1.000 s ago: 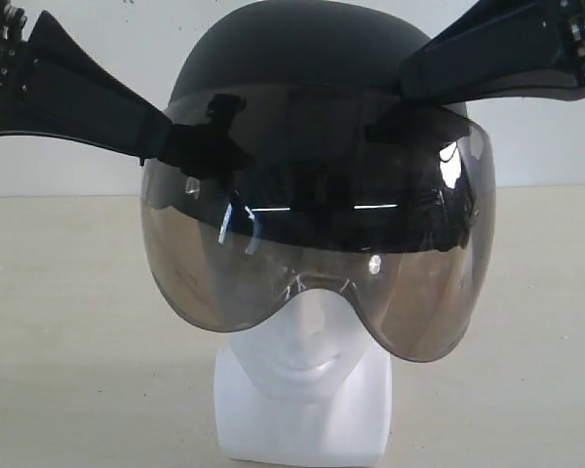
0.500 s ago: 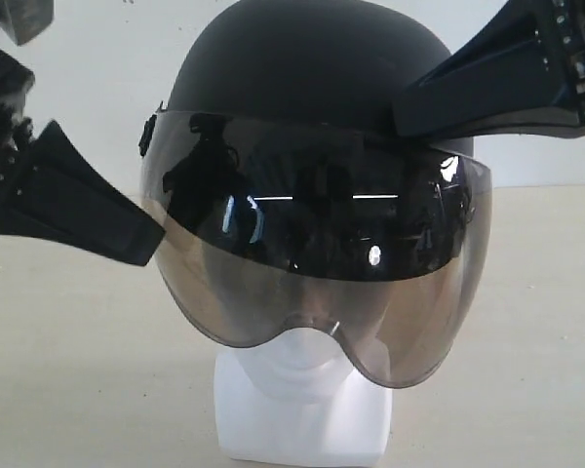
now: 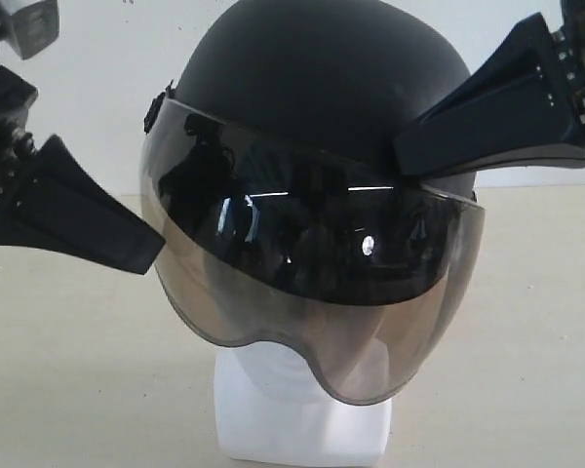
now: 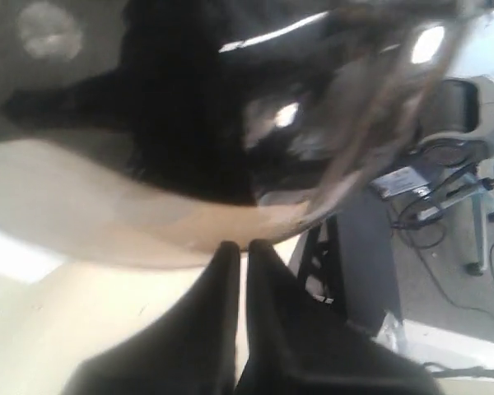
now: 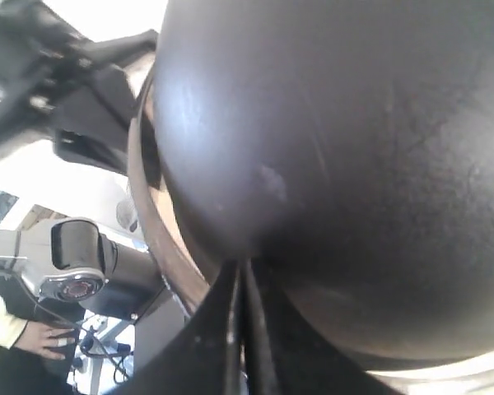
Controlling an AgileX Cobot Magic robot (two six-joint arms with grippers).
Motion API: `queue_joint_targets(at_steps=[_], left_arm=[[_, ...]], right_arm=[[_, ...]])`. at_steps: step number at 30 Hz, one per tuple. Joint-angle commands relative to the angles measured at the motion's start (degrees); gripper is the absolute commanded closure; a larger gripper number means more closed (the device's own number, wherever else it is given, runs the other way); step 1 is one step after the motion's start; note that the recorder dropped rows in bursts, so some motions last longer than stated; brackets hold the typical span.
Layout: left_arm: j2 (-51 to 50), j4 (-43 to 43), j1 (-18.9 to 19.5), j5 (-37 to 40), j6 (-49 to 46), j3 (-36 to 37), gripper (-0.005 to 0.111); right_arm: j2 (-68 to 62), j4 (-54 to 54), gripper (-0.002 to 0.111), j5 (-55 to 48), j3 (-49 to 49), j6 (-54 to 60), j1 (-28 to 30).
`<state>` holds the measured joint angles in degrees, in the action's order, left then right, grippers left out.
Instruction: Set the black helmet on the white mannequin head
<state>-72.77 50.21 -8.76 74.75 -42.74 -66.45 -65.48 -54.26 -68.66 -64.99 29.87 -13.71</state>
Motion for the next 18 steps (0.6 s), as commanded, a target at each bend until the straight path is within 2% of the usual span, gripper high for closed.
queue_joint_targets(at_steps=[1,6,18], left_arm=[[2.44,7.41,-0.44,-4.79,-1.8,-3.86,0.102],[2.45,7.41,-0.44,-8.1,-0.99,-8.16,0.102],[-3.73,7.45,-0.44,-9.59,-1.63,-12.02,0.102]], right_arm=[[-1.22,3.9,0.109,1.48,0.97,0.62,-0.28],[-1.22,3.9,0.109,1.58,0.97,0.62,-0.28],[-1.22,3.9,0.109,1.81,0.97,0.62,-0.28]])
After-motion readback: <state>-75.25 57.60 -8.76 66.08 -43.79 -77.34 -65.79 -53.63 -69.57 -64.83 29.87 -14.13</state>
